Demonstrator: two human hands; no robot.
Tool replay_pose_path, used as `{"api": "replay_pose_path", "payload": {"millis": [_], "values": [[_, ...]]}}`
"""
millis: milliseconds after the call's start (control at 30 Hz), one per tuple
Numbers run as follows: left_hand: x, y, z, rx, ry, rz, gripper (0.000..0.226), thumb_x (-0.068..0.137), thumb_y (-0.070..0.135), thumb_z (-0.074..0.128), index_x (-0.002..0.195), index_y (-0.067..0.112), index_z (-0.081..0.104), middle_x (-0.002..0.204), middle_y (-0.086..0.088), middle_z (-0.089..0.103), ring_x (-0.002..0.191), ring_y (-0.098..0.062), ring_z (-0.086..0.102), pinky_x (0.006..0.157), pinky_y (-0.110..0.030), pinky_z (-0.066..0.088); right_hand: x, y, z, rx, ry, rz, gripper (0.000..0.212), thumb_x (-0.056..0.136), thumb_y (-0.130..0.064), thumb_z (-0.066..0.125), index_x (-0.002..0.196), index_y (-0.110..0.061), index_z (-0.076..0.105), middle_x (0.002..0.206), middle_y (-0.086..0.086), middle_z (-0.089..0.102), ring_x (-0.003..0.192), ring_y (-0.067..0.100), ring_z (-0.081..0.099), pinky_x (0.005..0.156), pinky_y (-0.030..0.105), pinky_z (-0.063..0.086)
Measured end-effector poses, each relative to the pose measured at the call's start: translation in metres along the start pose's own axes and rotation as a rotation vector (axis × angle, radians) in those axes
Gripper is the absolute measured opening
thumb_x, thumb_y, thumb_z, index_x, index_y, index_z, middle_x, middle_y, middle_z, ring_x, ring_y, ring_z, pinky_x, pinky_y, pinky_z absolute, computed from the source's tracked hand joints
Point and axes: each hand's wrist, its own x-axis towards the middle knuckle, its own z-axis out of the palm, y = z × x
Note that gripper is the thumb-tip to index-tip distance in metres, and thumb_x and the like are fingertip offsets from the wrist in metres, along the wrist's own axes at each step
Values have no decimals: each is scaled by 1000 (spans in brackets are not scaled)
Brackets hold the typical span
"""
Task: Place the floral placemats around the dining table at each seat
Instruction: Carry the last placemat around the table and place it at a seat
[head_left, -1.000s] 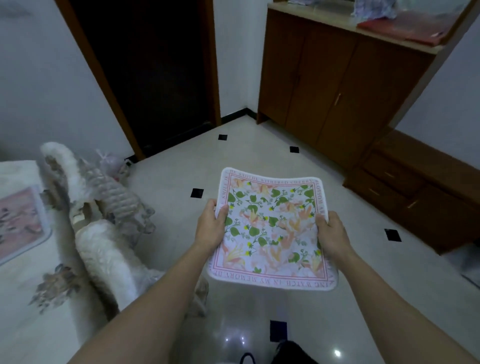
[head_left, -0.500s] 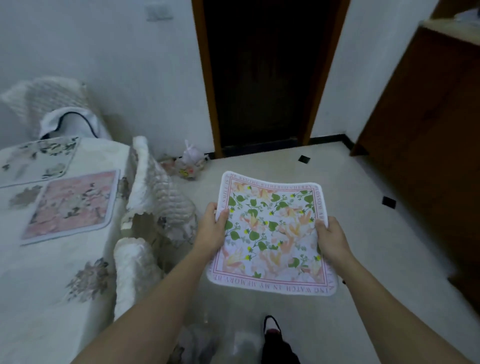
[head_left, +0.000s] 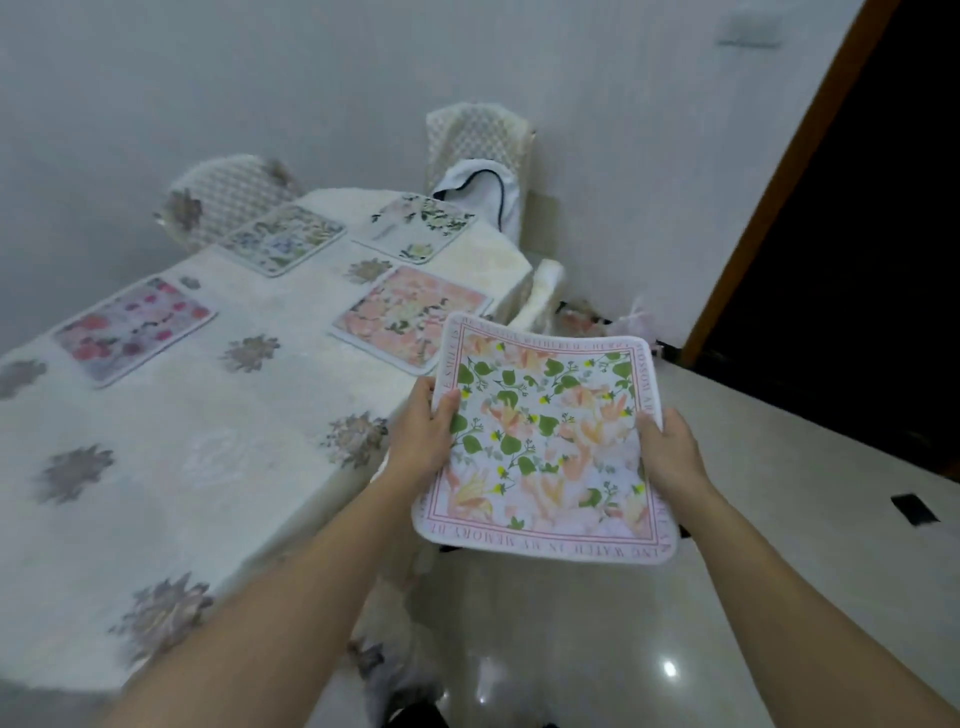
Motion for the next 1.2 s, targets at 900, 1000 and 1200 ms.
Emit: {"api": "replay_pose_path", "payload": {"millis": [900, 1000, 1200], "values": [[-7, -182, -288, -215, 839, -359, 12, 102, 37, 49, 103, 25, 52, 101, 2, 69, 89, -19, 69, 79, -49, 59, -3, -162, 421, -359, -789, -424, 24, 97, -34, 55, 112, -15, 57, 105, 6, 68, 90, 27, 69, 81, 52, 59], [-3, -195, -294, -201, 853, -379, 9, 102, 34, 50, 103, 25, 52, 100, 2, 68, 89, -19, 69, 79, -52, 58, 2, -158, 442, -402, -816, -401, 23, 96, -32, 59, 110, -14, 56, 105, 7, 69, 89, 26, 70, 80, 50, 60], [13, -212, -299, -188, 865, -462, 11, 98, 23, 58, 107, 21, 54, 98, 3, 68, 88, -20, 69, 80, -49, 58, 18, -151, 478, -474, -829, -395, 21, 96, -32, 59, 105, -14, 54, 101, 10, 67, 87, 30, 69, 79, 54, 59]]}}
